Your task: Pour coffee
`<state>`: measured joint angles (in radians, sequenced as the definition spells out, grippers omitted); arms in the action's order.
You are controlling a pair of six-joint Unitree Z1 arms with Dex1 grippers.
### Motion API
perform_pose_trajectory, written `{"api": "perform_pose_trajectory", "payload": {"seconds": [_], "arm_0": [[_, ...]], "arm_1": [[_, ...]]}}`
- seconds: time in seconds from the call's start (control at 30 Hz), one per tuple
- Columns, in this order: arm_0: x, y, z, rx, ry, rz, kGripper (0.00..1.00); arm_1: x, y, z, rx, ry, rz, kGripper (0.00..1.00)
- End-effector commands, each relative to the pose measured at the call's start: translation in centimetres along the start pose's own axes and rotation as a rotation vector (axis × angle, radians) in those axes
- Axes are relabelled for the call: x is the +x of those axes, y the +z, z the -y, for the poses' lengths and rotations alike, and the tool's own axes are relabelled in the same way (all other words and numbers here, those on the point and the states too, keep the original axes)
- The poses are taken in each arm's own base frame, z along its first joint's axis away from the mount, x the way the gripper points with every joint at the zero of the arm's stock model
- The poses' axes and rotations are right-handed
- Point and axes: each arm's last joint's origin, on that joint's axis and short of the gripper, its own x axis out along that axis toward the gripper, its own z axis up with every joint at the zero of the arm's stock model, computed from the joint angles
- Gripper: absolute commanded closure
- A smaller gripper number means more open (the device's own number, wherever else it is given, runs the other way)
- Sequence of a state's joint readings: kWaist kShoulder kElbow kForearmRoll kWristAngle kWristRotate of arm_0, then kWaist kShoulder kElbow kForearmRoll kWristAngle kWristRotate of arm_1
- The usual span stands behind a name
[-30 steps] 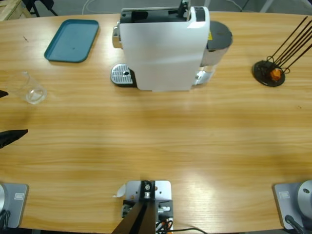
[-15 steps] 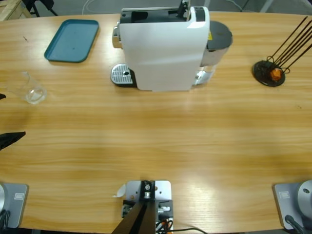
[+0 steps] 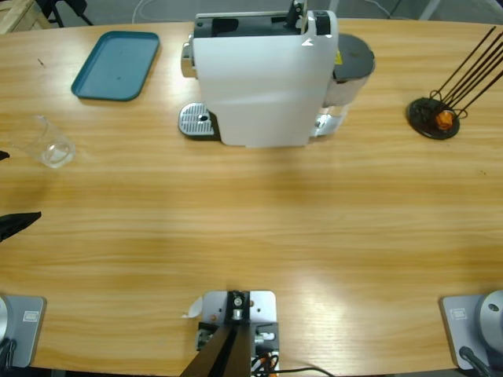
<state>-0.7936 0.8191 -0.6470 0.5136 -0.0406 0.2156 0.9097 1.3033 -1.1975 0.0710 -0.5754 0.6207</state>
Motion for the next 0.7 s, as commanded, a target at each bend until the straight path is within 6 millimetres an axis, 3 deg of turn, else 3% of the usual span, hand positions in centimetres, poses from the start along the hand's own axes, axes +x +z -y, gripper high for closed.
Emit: {"api": "perform_pose_trajectory", "payload": {"seconds": [0.03, 0.2, 0.47, 0.7], "arm_0": [[0.2, -0.7, 0.0, -0.023, 0.012, -0.028, 0.013], [0.4, -0.8, 0.0, -0.024, 0.012, -0.040, 0.013], [0.4, -0.9, 0.0, -0.026, 0.013, -0.039, 0.013], [0.2, -0.7, 0.0, -0.033, 0.015, -0.030, 0.013]], "arm_1": [[7.9, -4.7, -1.1, 0.175, -0.058, -0.138, 1.000], [9.3, -6.2, -1.2, 0.186, -0.067, -0.176, 1.000], [8.9, -8.3, -3.2, 0.155, 0.001, -0.253, 1.000], [12.3, -10.3, -3.2, 0.126, 0.043, -0.290, 1.000]]}}
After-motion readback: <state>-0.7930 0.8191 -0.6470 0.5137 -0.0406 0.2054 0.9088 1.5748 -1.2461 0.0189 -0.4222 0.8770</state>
